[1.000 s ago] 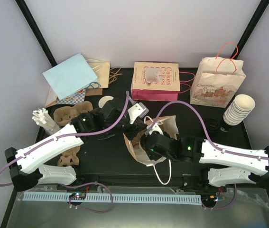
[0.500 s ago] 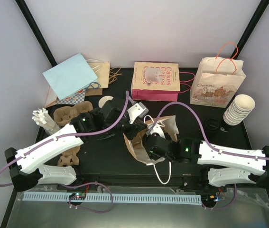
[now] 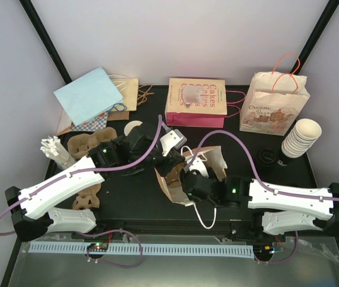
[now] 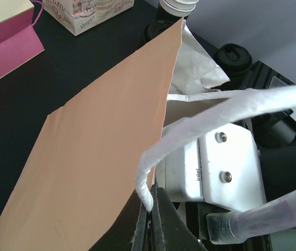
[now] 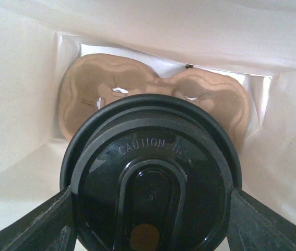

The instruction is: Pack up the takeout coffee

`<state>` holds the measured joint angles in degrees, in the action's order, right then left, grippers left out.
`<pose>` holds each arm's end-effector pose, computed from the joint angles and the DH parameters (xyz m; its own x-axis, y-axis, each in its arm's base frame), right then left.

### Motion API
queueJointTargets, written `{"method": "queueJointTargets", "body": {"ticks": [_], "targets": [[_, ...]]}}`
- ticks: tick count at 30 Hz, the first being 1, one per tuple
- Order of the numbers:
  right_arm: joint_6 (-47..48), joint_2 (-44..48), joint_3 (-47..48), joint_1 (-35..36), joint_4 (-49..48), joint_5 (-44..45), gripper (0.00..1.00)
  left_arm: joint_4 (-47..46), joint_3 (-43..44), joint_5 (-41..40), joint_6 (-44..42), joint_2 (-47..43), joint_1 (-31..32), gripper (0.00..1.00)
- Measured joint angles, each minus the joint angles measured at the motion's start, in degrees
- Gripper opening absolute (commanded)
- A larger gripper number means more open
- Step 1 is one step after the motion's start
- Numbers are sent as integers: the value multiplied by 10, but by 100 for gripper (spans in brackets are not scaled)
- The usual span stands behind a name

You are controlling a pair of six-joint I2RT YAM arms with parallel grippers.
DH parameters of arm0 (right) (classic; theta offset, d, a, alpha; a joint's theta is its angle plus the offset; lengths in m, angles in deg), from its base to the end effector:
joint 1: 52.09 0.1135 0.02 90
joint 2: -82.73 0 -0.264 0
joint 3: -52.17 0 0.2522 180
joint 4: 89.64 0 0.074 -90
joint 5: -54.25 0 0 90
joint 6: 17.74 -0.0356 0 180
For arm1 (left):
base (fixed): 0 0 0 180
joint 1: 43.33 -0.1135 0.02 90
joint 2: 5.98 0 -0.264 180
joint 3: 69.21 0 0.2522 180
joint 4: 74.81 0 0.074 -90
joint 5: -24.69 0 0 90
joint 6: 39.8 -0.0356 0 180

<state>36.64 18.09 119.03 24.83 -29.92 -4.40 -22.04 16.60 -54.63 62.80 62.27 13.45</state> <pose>0.0667 0.2053 0.2738 -0.6028 -0.3967 -0.6923 -0.5136 0.8569 -0.0438 0.1324 -0.2142 0.3720 -0.5057 0.3809 -0.7741 0.8143 0.5070 -0.2825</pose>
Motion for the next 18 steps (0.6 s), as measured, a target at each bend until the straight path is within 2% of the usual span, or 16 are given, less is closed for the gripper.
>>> {"method": "queueJointTargets", "body": {"ticks": [11, 18], "targets": [[-25, -27, -11, 57, 4, 45, 48, -1, -14, 11, -4, -20, -1, 2], [-68, -67, -14, 115, 24, 85, 49, -9, -39, 72, -5, -41, -1, 2]]}}
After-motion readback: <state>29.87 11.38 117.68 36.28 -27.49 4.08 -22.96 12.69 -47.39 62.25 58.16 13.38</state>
